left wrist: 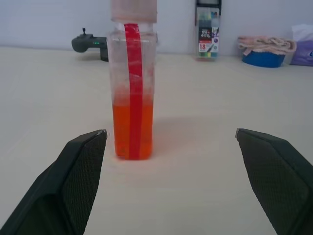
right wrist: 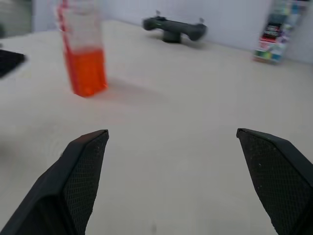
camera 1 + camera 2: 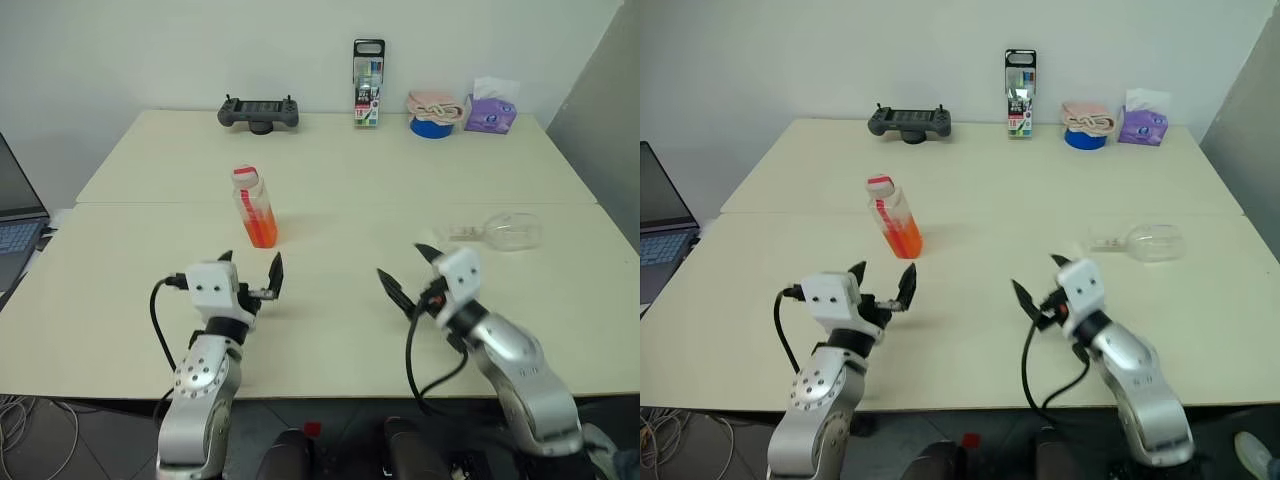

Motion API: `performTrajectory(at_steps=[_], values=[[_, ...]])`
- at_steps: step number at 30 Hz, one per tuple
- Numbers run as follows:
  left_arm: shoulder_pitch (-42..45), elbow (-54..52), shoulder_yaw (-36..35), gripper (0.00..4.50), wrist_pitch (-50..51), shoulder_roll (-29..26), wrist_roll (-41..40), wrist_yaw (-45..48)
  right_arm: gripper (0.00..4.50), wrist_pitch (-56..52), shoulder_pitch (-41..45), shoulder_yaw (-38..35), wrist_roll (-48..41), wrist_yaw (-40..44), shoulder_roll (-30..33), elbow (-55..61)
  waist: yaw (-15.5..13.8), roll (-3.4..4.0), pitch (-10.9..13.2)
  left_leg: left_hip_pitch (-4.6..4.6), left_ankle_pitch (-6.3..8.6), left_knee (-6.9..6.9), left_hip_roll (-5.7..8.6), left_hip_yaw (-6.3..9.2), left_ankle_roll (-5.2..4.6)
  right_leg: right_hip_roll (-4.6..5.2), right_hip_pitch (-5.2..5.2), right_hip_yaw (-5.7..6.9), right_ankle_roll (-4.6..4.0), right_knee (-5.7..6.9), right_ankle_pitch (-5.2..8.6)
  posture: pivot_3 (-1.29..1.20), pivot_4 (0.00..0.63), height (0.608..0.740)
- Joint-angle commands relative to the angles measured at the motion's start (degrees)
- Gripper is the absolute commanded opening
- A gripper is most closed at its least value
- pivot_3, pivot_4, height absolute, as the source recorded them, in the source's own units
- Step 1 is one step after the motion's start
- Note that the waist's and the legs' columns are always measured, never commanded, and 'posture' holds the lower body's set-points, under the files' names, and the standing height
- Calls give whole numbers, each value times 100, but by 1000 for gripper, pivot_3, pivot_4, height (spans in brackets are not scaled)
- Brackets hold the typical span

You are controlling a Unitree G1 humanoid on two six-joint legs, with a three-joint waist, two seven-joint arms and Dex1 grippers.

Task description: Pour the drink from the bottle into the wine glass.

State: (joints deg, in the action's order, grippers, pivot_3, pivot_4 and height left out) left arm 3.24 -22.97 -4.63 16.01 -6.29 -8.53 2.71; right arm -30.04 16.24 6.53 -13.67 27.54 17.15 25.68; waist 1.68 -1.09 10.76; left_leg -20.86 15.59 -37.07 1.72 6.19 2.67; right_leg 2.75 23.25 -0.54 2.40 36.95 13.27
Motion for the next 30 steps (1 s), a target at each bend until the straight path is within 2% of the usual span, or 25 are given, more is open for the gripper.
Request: performTrajectory(at_steps=[1, 6, 14, 30], values=[[569, 301, -137, 4500, -174, -34, 190, -205, 4474, -434, 955, -2, -645, 643, 66, -210, -3, -2, 0, 1, 0, -1, -5, 4, 0, -6, -2, 4, 0, -1, -1, 0, 150, 740], [1057, 833, -180, 4500, -279, -245, 401, -192, 4474, -978, 1257, 47, -1324, 1241, 219, -323, -31, -12, -7, -4, 6, 13, -19, 15, 5, -17, 3, 13, -19, -8, -11, 0, 150, 740], [1929, 2215, -211, 4500, -835, -569, 359, 251, 4474, -1053, 1716, 29, -1410, 1070, 8, -717, -24, -12, -6, -18, 12, 8, -15, -4, 9, -14, 25, -4, -18, -7, -10, 0, 150, 740], [3203, 4296, -234, 4500, -1998, -523, 494, 186, 4474, -1078, 1287, 361, -1190, 776, 55, -248, -18, -12, -6, -14, 11, 7, -18, -4, 11, -15, 26, -5, -18, 0, -12, 0, 150, 740]])
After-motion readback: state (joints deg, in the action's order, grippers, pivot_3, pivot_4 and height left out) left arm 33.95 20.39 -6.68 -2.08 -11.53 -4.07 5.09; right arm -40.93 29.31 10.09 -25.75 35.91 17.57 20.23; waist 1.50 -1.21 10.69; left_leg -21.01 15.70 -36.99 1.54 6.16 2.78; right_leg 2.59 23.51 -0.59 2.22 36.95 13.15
